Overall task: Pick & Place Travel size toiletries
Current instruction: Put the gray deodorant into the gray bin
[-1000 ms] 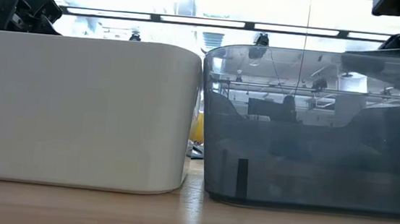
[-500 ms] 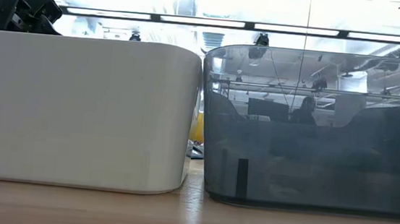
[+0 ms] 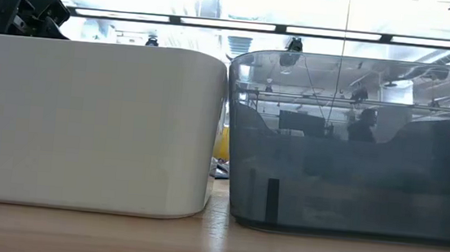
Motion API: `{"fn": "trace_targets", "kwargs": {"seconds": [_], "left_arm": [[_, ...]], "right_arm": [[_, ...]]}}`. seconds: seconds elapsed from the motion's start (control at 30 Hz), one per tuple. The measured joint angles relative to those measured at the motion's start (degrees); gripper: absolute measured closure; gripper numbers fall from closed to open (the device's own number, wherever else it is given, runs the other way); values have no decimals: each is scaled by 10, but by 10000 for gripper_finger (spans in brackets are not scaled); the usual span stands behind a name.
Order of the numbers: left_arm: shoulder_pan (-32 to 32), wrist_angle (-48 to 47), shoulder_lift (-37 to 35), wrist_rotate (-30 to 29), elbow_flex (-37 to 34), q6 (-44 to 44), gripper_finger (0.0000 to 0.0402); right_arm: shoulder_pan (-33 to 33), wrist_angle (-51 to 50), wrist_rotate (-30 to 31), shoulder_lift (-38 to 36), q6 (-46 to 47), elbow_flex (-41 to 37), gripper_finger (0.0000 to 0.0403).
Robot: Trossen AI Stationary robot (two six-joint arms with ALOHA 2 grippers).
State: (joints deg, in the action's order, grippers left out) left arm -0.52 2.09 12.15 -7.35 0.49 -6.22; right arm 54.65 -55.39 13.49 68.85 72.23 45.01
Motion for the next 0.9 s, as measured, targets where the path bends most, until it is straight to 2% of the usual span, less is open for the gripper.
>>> {"fn": "trace_targets", "kwargs": {"seconds": [0.63,0.9], "left_arm": [[0,0,0,0,0,0,231],[0,0,0,0,0,0,231]], "right_arm": [[0,-16,-2,45,12,-10,192],[0,-14,-1,45,13,-10,162]]}}
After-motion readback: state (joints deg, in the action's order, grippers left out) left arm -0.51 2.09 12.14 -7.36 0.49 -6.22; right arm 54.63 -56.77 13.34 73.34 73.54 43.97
